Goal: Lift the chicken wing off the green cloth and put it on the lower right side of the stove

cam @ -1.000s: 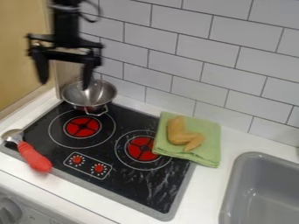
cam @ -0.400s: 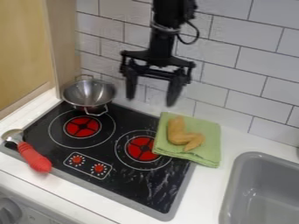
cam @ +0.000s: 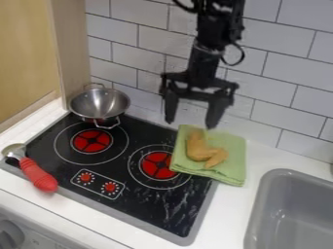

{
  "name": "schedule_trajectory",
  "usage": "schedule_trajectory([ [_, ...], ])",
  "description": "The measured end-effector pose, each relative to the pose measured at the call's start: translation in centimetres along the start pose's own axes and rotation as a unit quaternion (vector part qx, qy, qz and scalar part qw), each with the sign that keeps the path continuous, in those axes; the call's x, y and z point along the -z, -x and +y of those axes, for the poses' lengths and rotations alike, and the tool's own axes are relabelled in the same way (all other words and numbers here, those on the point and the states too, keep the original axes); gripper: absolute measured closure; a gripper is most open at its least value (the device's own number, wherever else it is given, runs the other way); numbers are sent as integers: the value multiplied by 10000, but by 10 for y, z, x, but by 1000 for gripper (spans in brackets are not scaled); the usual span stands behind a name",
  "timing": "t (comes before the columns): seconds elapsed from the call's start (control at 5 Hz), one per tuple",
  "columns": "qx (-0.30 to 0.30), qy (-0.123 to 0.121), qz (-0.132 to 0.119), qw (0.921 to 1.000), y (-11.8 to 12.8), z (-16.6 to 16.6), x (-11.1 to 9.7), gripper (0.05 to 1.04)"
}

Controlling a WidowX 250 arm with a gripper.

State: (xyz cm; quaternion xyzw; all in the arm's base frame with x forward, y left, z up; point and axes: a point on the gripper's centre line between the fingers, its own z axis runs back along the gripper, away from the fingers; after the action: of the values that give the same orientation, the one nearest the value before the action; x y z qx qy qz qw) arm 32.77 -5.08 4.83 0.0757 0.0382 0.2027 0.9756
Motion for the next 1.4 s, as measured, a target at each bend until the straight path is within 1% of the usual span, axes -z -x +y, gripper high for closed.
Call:
schedule_trajectory([
  [0.4,-159,-43,62,9998,-8,-9,16,85],
  [0.8,-259,77,-149,9995,-12,-17,15,85],
  [1.0,-150,26,-145,9998,-6,-26,20,85],
  [1.2,-137,-62,-99,9998,-4,-29,28,85],
  [1.4,-173,-60,-119,9998,-4,-29,30,85],
])
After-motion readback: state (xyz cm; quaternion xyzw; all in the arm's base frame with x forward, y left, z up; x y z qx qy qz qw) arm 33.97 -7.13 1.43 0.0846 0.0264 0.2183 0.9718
